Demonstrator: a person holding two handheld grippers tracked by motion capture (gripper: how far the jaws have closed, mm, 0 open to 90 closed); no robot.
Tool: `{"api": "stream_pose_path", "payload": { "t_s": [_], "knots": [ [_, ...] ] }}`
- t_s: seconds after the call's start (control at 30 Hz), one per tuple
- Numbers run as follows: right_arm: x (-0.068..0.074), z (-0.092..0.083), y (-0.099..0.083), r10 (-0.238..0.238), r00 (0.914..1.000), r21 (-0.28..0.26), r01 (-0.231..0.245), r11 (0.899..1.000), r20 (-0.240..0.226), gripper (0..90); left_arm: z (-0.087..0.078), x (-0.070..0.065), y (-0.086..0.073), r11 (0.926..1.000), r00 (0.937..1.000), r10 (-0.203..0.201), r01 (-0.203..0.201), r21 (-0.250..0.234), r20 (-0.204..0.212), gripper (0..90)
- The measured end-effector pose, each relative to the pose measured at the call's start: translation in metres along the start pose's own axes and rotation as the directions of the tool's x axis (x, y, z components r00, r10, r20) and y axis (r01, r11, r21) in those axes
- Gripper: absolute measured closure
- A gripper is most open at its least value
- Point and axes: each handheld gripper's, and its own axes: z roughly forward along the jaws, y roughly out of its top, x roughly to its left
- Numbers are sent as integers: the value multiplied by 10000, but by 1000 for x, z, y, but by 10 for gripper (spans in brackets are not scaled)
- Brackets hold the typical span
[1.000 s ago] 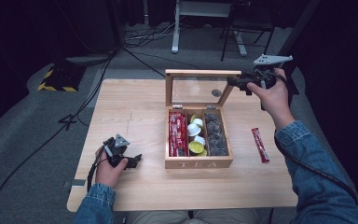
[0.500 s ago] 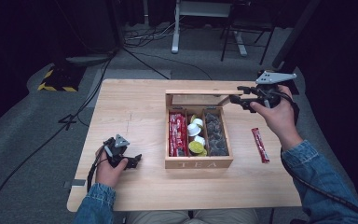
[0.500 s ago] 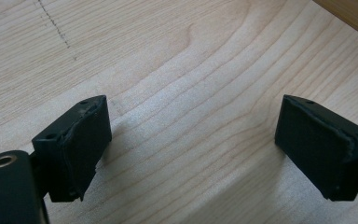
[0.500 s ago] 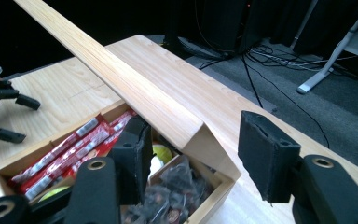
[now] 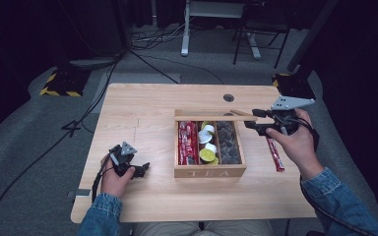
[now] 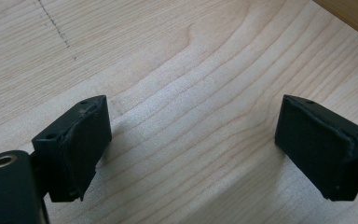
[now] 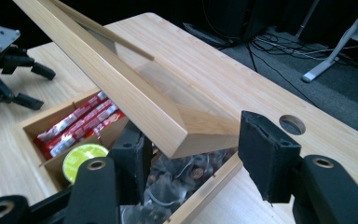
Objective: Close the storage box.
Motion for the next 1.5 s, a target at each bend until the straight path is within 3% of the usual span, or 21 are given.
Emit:
{"api": "stream_pose_path", "payload": {
  "t_s": [0.13, 0.4, 1.07, 1.5],
  "knots": [
    [8, -5, -8, -159, 9997, 28, 158, 9999, 189, 459, 0, 0, 0, 10000, 10000, -14, 14, -2, 4, 109],
    [19, -8, -26, 86, 10000, 177, -86, 9998, 19, 456, 0, -1, 0, 10000, 10000, -27, 27, 3, 7, 110],
    [35, 1, -60, 175, 9995, 1084, -144, 9940, -275, 445, 0, -1, 0, 10000, 10000, -28, 28, 2, 5, 110],
    [43, 13, -82, 268, 9988, 2024, -180, 9791, -411, 437, 0, 0, 0, 10000, 10000, 15, -16, 27, 19, 108]
  ]
}}
